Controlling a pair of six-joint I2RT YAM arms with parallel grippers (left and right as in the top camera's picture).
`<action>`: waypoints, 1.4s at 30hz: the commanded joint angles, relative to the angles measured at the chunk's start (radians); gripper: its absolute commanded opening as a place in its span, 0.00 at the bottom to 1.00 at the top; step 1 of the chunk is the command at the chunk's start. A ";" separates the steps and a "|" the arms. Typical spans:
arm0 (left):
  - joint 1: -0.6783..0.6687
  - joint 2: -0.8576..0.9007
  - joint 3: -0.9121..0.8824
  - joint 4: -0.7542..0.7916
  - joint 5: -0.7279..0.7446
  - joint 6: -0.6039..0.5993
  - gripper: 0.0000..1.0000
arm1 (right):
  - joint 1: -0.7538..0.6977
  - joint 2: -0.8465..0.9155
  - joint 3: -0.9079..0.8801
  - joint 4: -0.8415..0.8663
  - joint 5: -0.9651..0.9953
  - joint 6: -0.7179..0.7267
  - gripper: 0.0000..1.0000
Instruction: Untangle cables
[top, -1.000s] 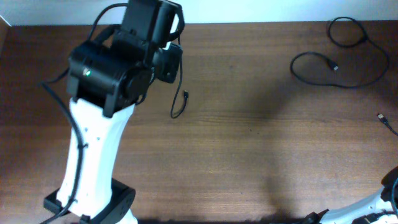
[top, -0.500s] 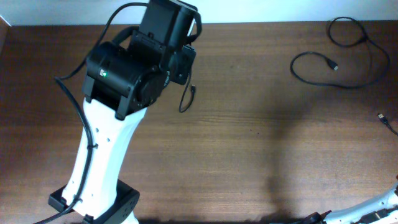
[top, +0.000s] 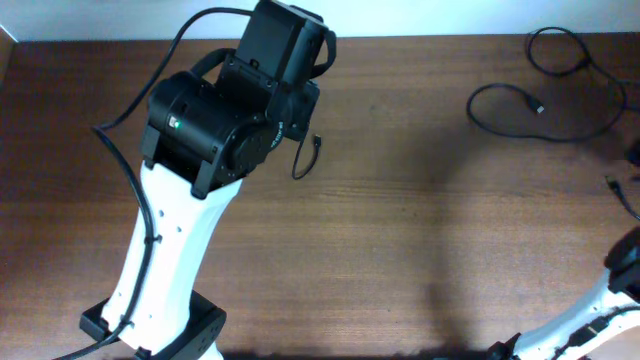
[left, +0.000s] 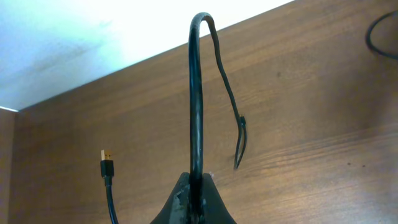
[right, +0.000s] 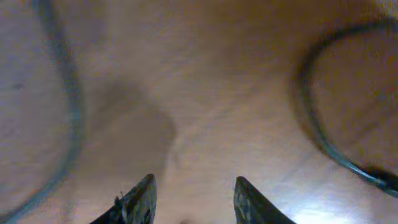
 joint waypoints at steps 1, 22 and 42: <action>-0.003 -0.007 0.003 -0.016 -0.022 -0.010 0.00 | 0.040 0.010 -0.006 -0.005 0.043 -0.010 0.51; -0.003 -0.007 0.003 0.034 0.013 -0.010 0.00 | 0.052 -0.563 -0.003 -0.228 0.008 0.050 0.92; -0.003 0.029 0.003 0.103 0.060 -0.003 0.00 | 0.739 -0.658 -0.002 -0.380 0.119 0.060 0.94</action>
